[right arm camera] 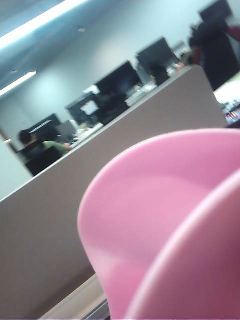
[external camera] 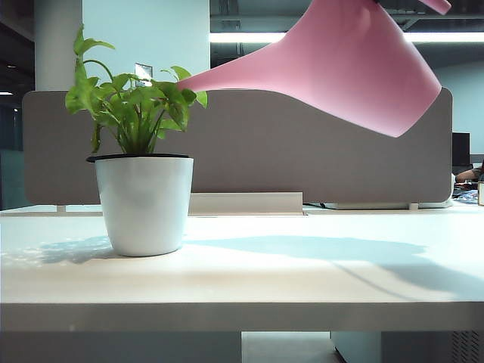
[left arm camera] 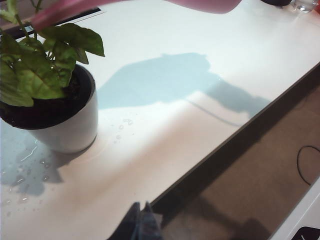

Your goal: Pick up the watering can from the table, water the potted plant, and put the can back.

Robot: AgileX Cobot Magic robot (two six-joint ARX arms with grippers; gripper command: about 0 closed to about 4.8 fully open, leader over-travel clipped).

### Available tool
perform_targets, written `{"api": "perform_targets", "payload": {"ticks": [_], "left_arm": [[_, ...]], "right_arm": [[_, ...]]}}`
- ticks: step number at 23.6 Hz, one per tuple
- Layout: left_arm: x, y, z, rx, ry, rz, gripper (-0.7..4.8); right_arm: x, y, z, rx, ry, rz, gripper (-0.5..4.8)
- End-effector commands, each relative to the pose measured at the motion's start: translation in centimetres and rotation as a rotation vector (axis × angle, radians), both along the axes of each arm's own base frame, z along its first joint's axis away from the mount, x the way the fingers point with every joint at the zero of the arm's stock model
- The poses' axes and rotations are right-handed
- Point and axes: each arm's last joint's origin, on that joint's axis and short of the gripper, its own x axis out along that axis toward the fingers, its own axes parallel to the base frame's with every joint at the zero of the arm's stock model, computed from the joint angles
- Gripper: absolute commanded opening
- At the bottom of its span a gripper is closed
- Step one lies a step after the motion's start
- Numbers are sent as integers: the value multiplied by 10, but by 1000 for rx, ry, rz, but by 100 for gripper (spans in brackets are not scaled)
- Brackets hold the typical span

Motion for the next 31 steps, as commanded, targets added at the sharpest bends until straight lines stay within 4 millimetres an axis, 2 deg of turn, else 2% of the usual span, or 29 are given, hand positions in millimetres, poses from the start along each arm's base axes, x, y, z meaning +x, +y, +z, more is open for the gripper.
{"api": "perform_targets", "payload": {"ticks": [1,6,16,21,26,31], "left_arm": [[-1,0,2,-8,-11,-5,3],[-1,0,2,-9,-11,-5,3],[-1,0,2,-9,-11,-5,3],[-1,0,2,-8,-11,-5,3],[-1,0,2,-8,-11,-5,3],[-1,0,2,-9,-11,-5,3]], "right_arm": [[3,1,3,220,-5,-2,-1],[4,2,-10,400,46,26,-1],[-2,-1,-64,672,-17,68,-1],[-3,-1,-103,791,-61,102,-1],[16,5,-164,846,-37,105,-1],[28,10,-197,849,-47,111,-1]]}}
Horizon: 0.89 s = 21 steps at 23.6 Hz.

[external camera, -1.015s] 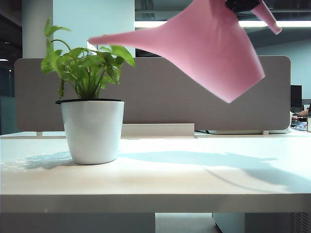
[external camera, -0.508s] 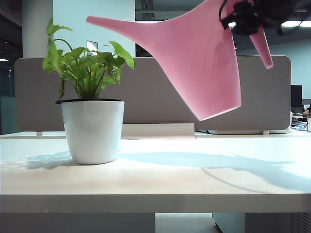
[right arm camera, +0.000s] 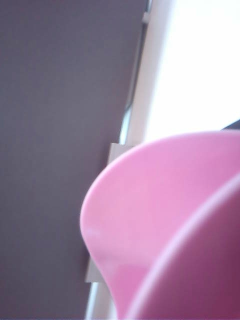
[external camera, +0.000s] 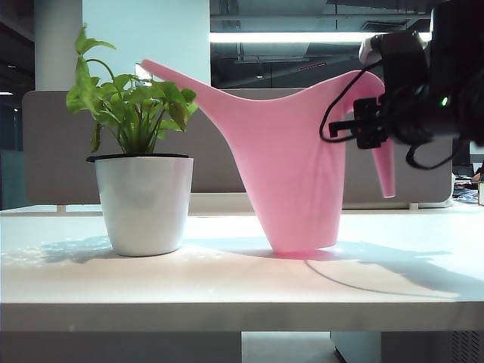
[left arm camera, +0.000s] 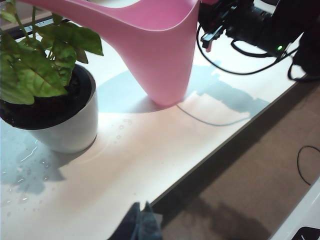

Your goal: Pick up the watering can from the table, water the potted plant, and put the can back.

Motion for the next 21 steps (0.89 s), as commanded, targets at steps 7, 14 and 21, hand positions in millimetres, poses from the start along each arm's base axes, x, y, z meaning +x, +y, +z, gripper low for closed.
{"api": "perform_targets", "payload": {"ticks": [7,14,21], "left_arm": [[0,0,2,-8,-10,-5,3],[0,0,2,-8,-10,-5,3],[0,0,2,-8,-10,-5,3]], "right_arm": [[7,3,-15,70,-66,14,0],[6,3,-18,60,-49,30,139],[-14,-4,-28,37,-8,22,370]]}}
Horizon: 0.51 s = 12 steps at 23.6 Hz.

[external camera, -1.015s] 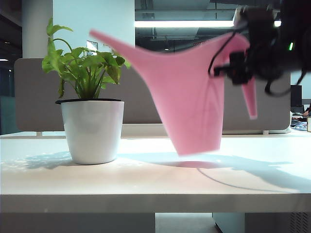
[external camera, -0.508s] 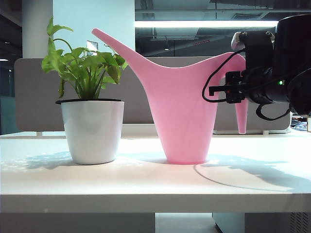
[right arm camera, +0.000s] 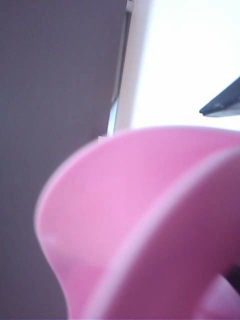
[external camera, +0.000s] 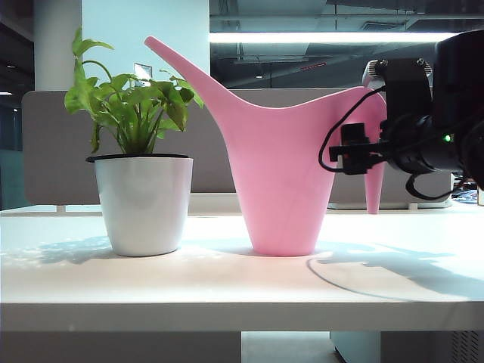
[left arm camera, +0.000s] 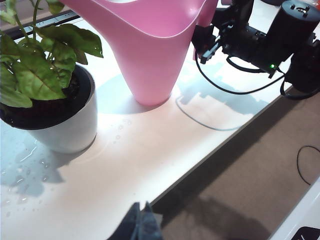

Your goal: Pick up the watering can from the table, water the potted plant, and put the can back.

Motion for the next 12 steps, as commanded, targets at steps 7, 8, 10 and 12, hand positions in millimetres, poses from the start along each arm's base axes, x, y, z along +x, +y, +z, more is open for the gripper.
{"api": "perform_targets", "payload": {"ticks": [7,8,10,12], "left_arm": [[-1,0,2,-8,-10,-5,3],[-1,0,2,-8,-10,-5,3],[-1,0,2,-8,-11,-5,3],[-1,0,2,-8,-10,-5,3]], "right_arm": [[-88,-29,13,5,-12,7,357],[-96,-32,14,4,-7,7,344],[-110,-37,16,5,0,9,270],[-123,-41,20,20,-23,9,181]]}}
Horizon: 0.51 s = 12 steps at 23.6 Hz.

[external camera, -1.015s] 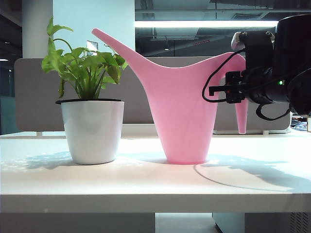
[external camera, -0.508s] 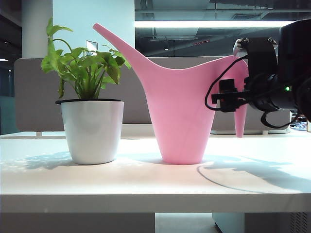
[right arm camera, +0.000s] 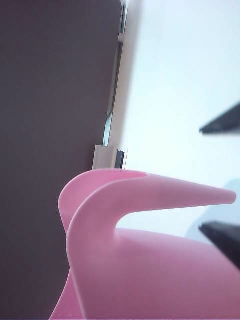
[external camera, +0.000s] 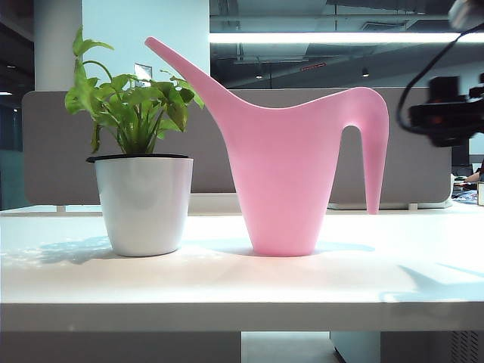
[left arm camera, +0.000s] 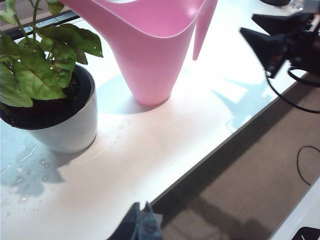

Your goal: Pick up the watering can from the table, water the potted plant, and put the can back.

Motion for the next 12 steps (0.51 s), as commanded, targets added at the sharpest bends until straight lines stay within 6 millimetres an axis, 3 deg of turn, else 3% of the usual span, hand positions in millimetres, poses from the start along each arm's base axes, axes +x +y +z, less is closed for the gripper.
{"api": "perform_targets", "payload": {"ticks": [1,3,4,12], "left_arm": [[0,0,2,-7,-9,-5,3],[0,0,2,-8,-9,-5,3],[0,0,2,-8,-9,-5,3],[0,0,2,-8,-9,-5,3]], "right_arm": [[-13,-4,6,23,-33,2,138],[-19,-6,10,24,-32,3,33],[-21,-7,10,20,-20,3,19],[-50,-17,19,-1,60,21,17]]}}
